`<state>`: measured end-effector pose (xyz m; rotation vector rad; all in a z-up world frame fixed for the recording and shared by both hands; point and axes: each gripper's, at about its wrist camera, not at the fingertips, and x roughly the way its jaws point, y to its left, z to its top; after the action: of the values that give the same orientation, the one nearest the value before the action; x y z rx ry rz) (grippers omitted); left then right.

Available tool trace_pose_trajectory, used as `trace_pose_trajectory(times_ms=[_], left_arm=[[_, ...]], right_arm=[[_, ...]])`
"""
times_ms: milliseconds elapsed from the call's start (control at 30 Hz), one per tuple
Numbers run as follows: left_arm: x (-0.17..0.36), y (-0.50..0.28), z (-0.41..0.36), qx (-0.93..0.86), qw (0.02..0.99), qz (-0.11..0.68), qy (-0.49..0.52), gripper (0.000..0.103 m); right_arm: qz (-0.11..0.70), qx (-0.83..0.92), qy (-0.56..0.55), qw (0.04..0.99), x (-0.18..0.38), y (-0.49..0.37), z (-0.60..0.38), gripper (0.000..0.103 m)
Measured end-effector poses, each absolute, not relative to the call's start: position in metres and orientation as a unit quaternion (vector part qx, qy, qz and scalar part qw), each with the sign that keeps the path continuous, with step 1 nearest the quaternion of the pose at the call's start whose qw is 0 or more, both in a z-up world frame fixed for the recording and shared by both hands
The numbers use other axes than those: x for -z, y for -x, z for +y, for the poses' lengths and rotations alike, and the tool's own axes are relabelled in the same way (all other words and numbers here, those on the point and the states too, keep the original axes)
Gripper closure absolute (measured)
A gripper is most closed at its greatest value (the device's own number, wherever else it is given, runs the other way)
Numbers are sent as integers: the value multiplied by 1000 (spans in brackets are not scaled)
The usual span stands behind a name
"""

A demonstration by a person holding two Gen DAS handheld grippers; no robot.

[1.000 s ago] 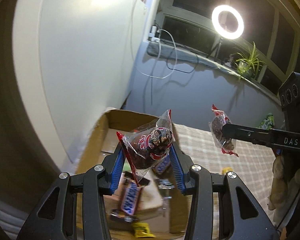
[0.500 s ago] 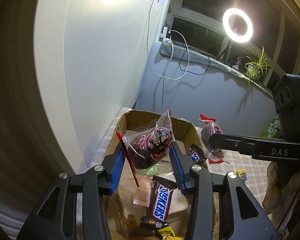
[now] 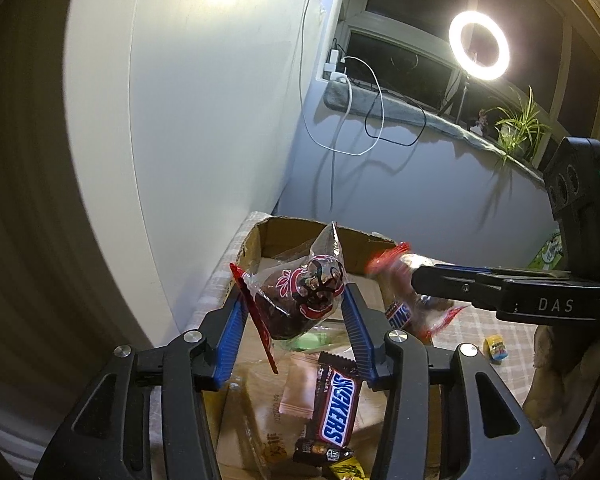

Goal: Organize snacks
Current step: 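Carry the red-wrapped chocolates over the box with both tools, then open both tools over the box, dropping the red-wrapped chocolates, then move both tools back to the green mint and yellow jelly cup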

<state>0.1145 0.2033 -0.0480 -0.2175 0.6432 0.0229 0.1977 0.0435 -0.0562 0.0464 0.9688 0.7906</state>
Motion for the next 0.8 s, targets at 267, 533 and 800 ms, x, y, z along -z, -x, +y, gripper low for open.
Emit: trace_pose_trajectory(times_ms=[267,533,800], left_arm=[[47,-113,203,-15,943,315,103,51],[46,-111,200,-18,946,310,96,35],[42,-108,196,-17,947,306,91,35]], right_arm=[[438,-351,-16,827,51,-196,39,26],[427,-328,-17,842,46,-199,32,12],[424,-327,-16,845,41,-195,27,12]])
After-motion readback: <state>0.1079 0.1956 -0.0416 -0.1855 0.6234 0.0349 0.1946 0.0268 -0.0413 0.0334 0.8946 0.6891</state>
